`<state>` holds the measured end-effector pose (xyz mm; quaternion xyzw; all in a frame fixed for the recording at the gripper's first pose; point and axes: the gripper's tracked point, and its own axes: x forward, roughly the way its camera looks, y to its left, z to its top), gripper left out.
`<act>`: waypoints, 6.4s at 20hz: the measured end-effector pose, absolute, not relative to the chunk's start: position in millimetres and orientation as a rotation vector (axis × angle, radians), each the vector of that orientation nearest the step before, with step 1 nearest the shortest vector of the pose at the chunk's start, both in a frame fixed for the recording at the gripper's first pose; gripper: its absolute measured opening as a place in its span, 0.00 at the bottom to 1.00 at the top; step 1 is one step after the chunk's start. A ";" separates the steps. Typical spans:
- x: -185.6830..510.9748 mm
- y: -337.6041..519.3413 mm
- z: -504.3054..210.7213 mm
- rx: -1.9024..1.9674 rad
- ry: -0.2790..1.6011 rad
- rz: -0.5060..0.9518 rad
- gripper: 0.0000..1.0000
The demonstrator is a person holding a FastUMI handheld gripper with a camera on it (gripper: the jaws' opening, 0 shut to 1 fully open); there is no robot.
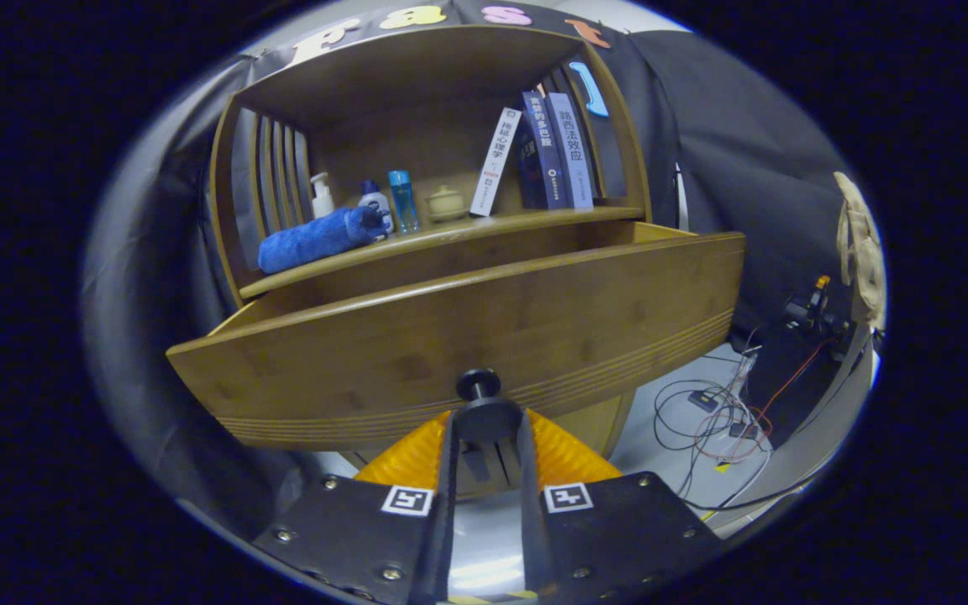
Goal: Pull open the drawer, take out the items inside it, and place them on the countertop above the cabinet.
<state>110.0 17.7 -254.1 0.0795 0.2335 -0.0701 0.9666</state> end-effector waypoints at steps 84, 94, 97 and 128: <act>259.5 28.0 -205.6 -0.110 0.920 -0.196 0.31; 262.2 13.4 -250.8 -0.063 0.998 -0.168 0.41; 266.2 14.0 -250.5 -0.012 0.957 -0.166 0.45; 259.1 13.4 -52.8 -0.295 0.753 -0.414 0.13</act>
